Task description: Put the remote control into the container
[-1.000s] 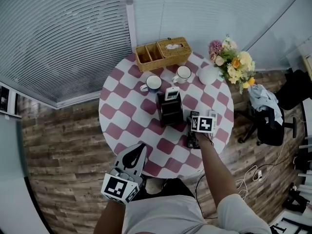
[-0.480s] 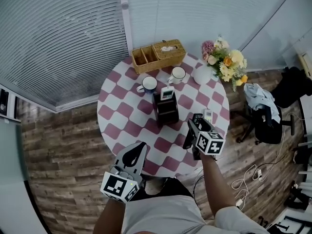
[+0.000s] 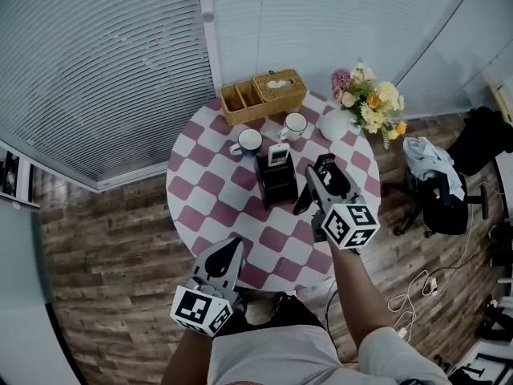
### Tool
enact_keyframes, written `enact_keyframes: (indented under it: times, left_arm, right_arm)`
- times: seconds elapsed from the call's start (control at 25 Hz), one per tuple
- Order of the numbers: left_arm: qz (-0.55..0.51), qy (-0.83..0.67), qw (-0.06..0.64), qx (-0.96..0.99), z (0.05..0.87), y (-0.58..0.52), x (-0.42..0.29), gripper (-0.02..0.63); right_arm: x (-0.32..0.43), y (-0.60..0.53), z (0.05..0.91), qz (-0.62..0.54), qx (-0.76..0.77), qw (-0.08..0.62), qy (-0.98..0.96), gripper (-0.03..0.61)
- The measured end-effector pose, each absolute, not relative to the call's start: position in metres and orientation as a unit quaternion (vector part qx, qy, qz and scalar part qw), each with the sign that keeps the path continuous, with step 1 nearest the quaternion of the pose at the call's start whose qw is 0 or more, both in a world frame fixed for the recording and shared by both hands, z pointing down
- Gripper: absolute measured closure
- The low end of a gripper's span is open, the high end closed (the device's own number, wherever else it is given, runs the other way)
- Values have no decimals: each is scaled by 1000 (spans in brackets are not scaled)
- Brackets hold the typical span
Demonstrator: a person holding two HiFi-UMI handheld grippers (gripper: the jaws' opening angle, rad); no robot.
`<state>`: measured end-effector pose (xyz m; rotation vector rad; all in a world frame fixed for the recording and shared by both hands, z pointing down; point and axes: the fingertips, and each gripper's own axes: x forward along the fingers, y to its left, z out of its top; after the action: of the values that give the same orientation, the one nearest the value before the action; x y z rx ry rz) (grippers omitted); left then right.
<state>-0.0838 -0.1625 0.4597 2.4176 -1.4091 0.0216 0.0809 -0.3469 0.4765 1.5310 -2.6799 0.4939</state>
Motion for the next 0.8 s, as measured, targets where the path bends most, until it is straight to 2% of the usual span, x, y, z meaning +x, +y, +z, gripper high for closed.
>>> enact_keyframes:
  times: [0.24, 0.8]
  left_arm:
    - [5, -508, 174, 844, 461, -167, -98, 605]
    - [22, -530, 191, 826, 468, -168, -132, 605]
  right_arm:
    - [43, -372, 456, 98, 476, -31, -874, 325]
    - [23, -412, 497, 69, 506, -39, -859, 325]
